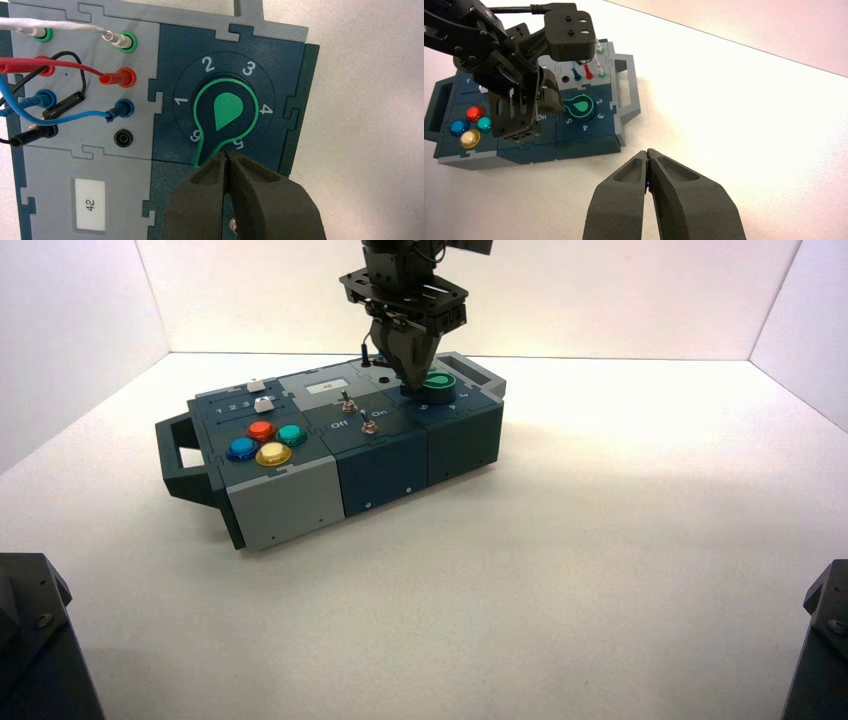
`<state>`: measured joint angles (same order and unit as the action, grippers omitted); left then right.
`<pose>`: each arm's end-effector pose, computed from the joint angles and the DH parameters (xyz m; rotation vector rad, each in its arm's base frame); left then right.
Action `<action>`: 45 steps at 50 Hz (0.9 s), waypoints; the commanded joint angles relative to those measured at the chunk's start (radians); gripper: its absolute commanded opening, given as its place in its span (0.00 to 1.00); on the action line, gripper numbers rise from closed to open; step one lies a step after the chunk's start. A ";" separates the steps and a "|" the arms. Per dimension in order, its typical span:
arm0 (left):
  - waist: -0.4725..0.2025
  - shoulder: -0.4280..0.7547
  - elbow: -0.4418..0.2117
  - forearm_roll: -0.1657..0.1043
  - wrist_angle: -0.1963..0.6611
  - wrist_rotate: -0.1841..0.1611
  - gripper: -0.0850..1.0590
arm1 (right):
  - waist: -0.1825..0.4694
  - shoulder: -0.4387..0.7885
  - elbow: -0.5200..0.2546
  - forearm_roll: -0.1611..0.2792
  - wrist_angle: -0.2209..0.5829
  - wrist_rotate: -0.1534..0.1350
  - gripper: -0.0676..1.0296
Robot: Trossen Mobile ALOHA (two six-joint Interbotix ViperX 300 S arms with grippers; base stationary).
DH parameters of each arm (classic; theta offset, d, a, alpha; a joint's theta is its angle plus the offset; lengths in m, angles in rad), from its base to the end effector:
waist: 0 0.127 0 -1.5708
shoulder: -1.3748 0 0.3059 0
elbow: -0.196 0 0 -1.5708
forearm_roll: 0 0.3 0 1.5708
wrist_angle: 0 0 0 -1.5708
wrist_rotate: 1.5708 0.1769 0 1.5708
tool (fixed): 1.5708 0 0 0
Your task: Turn the knob to position 6.
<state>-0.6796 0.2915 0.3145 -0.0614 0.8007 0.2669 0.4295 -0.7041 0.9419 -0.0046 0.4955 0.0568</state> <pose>0.3209 -0.2693 0.0521 0.6281 1.2988 -0.7548 0.2494 0.1138 0.2052 -0.1085 0.7316 0.3885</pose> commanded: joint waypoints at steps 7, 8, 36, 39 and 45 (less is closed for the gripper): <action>0.011 -0.018 -0.029 0.006 -0.003 0.005 0.05 | -0.006 -0.005 -0.032 0.002 -0.009 0.005 0.04; 0.011 -0.018 -0.031 0.006 -0.003 0.003 0.05 | -0.005 -0.005 -0.032 0.002 -0.009 0.005 0.04; 0.012 -0.008 -0.035 0.009 -0.003 0.008 0.05 | -0.006 -0.005 -0.032 0.002 -0.011 0.005 0.04; 0.012 -0.008 -0.035 0.008 -0.003 0.008 0.05 | -0.006 -0.005 -0.032 0.002 -0.011 0.005 0.04; 0.012 -0.008 -0.034 0.009 -0.003 0.009 0.05 | -0.006 -0.005 -0.032 0.002 -0.011 0.005 0.04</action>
<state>-0.6780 0.2976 0.3022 -0.0552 0.8023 0.2684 0.4295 -0.7041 0.9419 -0.0046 0.4955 0.0568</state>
